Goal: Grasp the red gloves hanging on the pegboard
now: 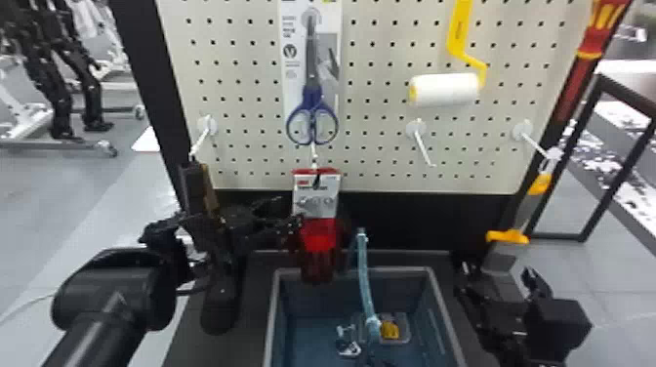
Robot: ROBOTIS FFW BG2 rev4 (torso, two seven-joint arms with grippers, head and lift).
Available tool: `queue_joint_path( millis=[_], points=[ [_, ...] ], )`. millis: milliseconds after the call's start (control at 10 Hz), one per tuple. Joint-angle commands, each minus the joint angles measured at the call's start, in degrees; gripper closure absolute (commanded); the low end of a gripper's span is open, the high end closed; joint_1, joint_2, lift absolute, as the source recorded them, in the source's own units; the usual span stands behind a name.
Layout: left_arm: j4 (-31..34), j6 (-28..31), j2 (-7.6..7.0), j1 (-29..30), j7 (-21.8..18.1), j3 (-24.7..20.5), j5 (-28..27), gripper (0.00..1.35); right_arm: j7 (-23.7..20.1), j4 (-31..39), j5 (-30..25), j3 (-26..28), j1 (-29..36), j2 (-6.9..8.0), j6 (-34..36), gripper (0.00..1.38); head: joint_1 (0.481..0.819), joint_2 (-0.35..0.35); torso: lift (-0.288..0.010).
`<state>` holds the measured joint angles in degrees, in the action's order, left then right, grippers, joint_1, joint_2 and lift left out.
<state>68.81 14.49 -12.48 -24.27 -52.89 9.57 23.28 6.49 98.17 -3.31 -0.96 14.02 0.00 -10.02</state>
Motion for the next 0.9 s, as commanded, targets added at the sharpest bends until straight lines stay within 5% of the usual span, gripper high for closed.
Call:
queue_joint_path(
  millis=[0,600,800],
  points=[
    [-0.96,0.63,-0.35,-1.39,-0.46,1.68,0.54,0.38,-0.16,-0.08,0.06,-0.01,-0.13,0.05,0.00,0.28,0.549,0.000,-0.100],
    [-5.53,0.89,-0.79,-5.96,-3.72,6.86,2.48,0.40,-0.69,-0.43,-0.03,-0.28,-0.74,0.05,0.00,0.28,0.549,0.000,-0.100],
    [-6.23,1.16,-0.71,-6.32,-4.07,7.65,2.83,0.73,-0.69,-0.52,0.06,-0.28,-0.74,0.05,0.00,0.28,0.549,0.000,-0.100]
  ],
)
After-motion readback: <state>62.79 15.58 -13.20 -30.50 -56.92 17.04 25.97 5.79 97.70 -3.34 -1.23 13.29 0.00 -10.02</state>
